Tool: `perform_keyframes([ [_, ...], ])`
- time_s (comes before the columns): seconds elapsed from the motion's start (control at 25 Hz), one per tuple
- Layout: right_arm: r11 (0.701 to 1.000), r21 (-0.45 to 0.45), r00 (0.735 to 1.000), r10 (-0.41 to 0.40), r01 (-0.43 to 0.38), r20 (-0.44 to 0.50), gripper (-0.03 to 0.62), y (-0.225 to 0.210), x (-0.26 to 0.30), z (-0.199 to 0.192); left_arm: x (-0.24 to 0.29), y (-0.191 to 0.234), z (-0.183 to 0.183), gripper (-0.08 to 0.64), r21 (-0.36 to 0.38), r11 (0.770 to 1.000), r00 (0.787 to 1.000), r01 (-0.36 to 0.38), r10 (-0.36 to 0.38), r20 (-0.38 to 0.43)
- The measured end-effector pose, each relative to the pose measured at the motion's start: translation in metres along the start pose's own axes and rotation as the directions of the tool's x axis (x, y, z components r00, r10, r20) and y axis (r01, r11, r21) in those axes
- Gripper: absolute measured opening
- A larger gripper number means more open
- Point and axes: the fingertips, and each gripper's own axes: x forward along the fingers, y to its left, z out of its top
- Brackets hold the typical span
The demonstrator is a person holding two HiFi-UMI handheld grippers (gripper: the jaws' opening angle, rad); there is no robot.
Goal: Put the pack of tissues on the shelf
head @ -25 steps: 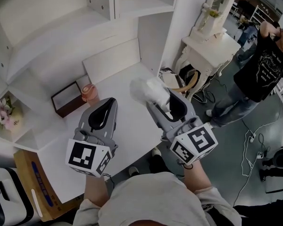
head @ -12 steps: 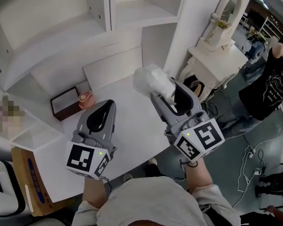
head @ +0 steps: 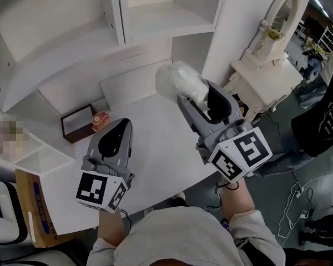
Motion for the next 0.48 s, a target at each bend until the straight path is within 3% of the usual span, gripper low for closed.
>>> perform_keyframes([
  [0.48, 0.995, -0.042, 0.993, 0.094, -0.091, 0.068, 0.244, -0.039, 0.039, 0.045, 0.018, 0.011, 0.003, 0.000, 0.006, 0.992, 0.992, -0.123, 0.122, 0.004],
])
